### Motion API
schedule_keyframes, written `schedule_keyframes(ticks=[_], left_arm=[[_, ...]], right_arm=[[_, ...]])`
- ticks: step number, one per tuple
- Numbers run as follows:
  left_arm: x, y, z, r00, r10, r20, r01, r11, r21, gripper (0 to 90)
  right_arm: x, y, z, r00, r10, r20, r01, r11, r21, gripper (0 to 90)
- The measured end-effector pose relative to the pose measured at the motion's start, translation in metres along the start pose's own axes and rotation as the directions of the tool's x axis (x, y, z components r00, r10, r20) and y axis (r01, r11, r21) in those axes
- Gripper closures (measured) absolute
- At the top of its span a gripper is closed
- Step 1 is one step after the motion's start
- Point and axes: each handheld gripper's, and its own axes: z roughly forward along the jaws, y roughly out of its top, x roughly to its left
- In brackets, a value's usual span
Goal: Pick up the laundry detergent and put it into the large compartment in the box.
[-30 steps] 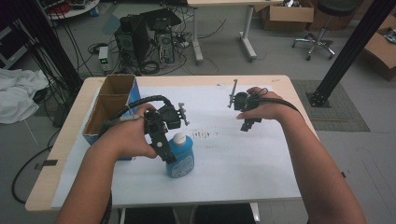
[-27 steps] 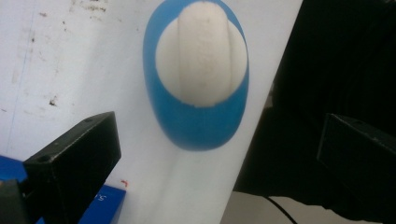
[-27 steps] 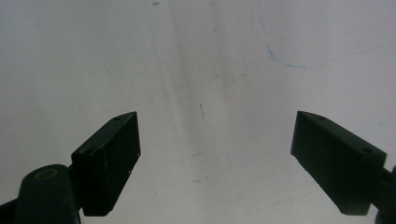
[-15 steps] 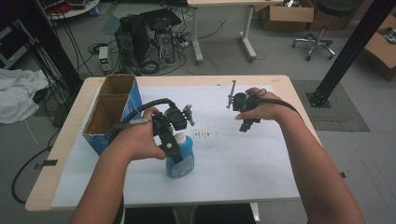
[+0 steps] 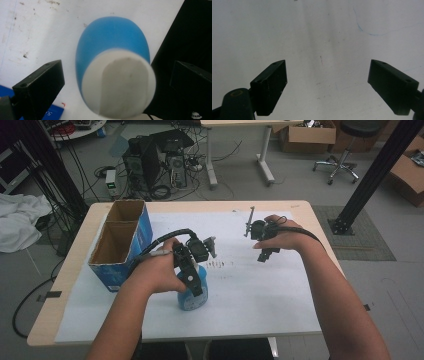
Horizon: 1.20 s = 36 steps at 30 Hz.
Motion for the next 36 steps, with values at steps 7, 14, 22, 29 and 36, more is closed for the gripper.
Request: schedule_keyframes(ticks=[7,14,22,29,36], left_arm=[[-0.005,0.005,0.009,0.9998,0.015,-0.014,-0.014,0.9995,0.027,0.1],[-0.005,0.007,0.016,0.9992,0.02,-0.035,-0.019,0.9992,0.034,0.1],[-0.006,0.008,0.018,0.9981,0.017,-0.06,-0.016,0.9996,0.022,0.6],[-0.006,0.009,0.018,0.9966,0.023,-0.08,-0.021,0.9994,0.028,6.5],[-0.006,0.01,0.017,0.9963,0.03,-0.08,-0.029,0.9994,0.018,15.6]], right_arm=[[0.001,0.002,0.0,1.0,-0.002,0.001,0.002,1.0,-0.002,15.9],[0.0,0.003,0.002,1.0,0.001,-0.004,-0.001,1.0,0.005,15.9],[0.0,0.004,0.002,1.0,0.0,-0.006,0.0,1.0,0.003,15.9],[-0.001,0.004,0.003,1.0,0.004,-0.005,-0.004,1.0,0.01,15.9],[-0.001,0.004,0.004,1.0,0.004,-0.007,-0.004,1.0,0.01,15.9]])
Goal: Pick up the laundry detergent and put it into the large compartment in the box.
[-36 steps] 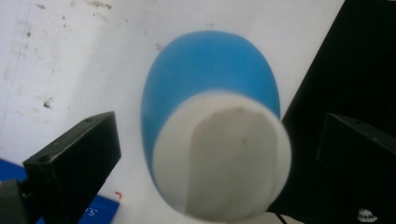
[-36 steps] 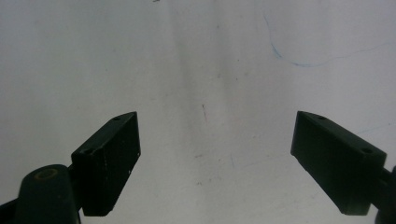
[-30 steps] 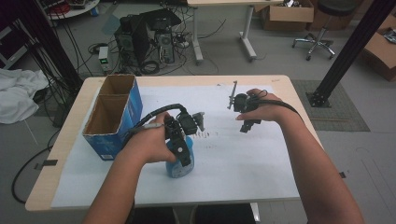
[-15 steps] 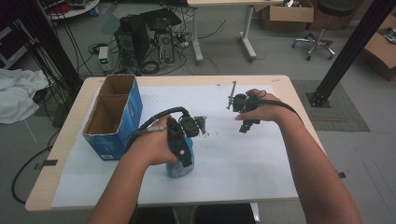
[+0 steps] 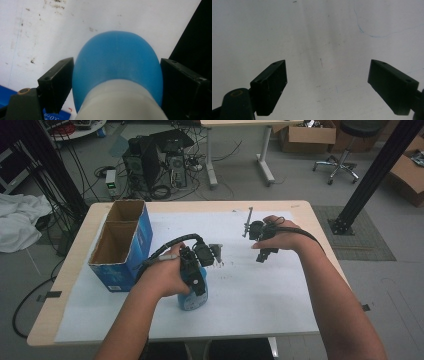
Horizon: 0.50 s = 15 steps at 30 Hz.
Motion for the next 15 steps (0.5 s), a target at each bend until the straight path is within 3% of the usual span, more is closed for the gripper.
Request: schedule_keyframes(ticks=[15], left_arm=[[-0.0004,-0.0004,0.0016,1.0,-0.005,-0.005,0.005,0.9999,0.012,22.4]], right_arm=[[0.0001,0.0017,0.0023,1.0,0.0,-0.002,0.0,1.0,-0.004,15.9]])
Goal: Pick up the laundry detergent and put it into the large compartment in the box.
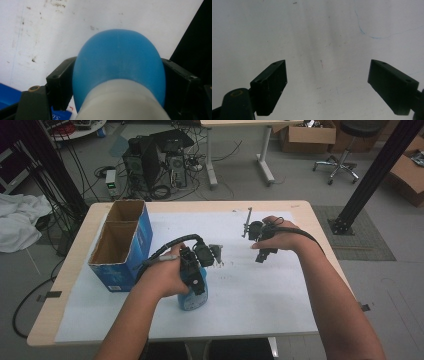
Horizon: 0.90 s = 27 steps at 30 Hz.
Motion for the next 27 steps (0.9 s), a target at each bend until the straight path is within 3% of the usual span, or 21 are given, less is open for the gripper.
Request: schedule_keyframes(ticks=[18,27], left_arm=[[0.0009,-0.0007,0.0004,1.0,-0.002,0.0,0.002,1.0,0.009,29.1],[0.0008,-0.0006,0.0008,1.0,-0.001,-0.005,0.001,0.9997,0.023,36.8]], right_arm=[[0.0002,0.0007,0.0006,1.0,0.003,0.0,-0.003,1.0,0.0,15.9],[-0.0003,-0.0006,0.0027,1.0,0.006,-0.004,-0.006,1.0,-0.008,15.9]])
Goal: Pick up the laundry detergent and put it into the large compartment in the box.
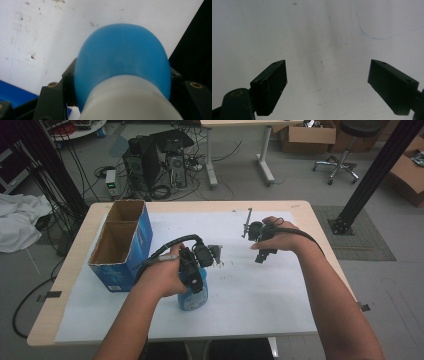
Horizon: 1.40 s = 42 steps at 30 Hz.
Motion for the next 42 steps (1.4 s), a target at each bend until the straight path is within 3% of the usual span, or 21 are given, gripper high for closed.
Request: schedule_keyframes(ticks=[12,19,24,34,36,38,39,40,41,42], left_arm=[[0.0,-0.001,0.001,0.9996,-0.025,0.01,0.025,0.9995,-0.02,38.9],[0.001,-0.004,0.0,0.9999,-0.01,0.014,0.01,0.9993,-0.036,39.4],[0.002,-0.005,-0.006,0.9985,-0.045,0.031,0.046,0.9989,-0.012,39.4],[0.009,-0.007,-0.042,0.994,-0.108,0.016,0.109,0.9938,-0.022,39.3],[0.014,-0.008,-0.055,0.9891,-0.144,0.031,0.144,0.9893,-0.021,39.3],[0.016,-0.009,-0.059,0.988,-0.15,0.036,0.151,0.9882,-0.024,39.3],[0.021,-0.011,-0.067,0.9837,-0.175,0.041,0.176,0.9843,-0.017,39.3],[0.021,-0.011,-0.067,0.9837,-0.175,0.041,0.176,0.9843,-0.017,39.3],[0.026,-0.014,-0.076,0.9773,-0.205,0.051,0.206,0.9783,-0.017,39.3],[0.026,-0.014,-0.076,0.9773,-0.205,0.051,0.206,0.9783,-0.017,39.3]], right_arm=[[0.0,-0.002,-0.001,1.0,0.004,-0.002,-0.004,1.0,0.0,15.8],[0.001,-0.003,-0.002,1.0,0.005,-0.004,-0.005,1.0,-0.001,15.9],[0.001,-0.005,-0.005,1.0,0.009,-0.003,-0.009,1.0,-0.003,15.9],[0.002,-0.007,-0.009,1.0,0.007,0.002,-0.007,1.0,-0.008,15.9],[0.003,-0.007,-0.01,1.0,0.005,0.003,-0.005,1.0,-0.011,15.8],[0.004,-0.007,-0.01,1.0,0.006,0.003,-0.006,1.0,-0.023,15.8],[0.004,-0.007,-0.011,1.0,0.002,0.006,-0.002,1.0,-0.018,15.8],[0.004,-0.007,-0.011,1.0,0.002,0.006,-0.002,1.0,-0.018,15.8],[0.004,-0.008,-0.012,1.0,-0.003,0.008,0.003,1.0,-0.02,15.8],[0.004,-0.008,-0.012,1.0,-0.003,0.008,0.003,1.0,-0.02,15.8]])
